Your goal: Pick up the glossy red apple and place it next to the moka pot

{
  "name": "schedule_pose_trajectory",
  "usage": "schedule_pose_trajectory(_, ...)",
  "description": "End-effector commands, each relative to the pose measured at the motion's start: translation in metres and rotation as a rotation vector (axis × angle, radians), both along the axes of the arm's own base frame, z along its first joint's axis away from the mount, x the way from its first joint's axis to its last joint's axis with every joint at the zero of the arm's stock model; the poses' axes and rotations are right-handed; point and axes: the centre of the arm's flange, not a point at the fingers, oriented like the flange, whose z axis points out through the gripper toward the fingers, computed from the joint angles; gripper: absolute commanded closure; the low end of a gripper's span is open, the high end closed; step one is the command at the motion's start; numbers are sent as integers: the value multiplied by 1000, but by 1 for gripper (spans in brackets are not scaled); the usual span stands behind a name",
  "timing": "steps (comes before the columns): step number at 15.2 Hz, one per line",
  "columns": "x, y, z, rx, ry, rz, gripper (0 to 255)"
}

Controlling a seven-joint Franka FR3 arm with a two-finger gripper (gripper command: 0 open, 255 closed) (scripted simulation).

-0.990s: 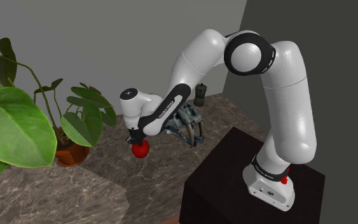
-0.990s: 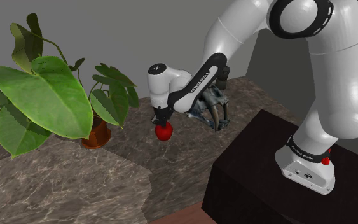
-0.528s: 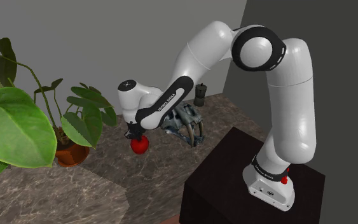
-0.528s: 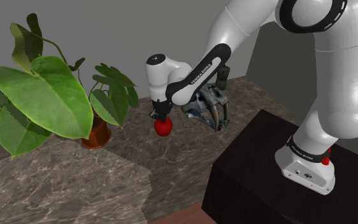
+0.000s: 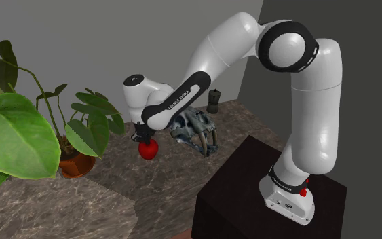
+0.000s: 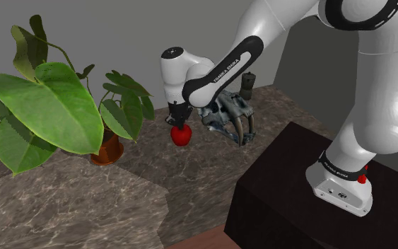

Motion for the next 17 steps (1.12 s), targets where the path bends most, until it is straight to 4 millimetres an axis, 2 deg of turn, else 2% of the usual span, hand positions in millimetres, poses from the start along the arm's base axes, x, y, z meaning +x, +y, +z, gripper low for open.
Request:
schedule_pose_trajectory(1, -1, 0, 11, 0, 0, 0, 255)
schedule_pose_trajectory(17, -1, 0, 96, 0, 0, 0, 255)
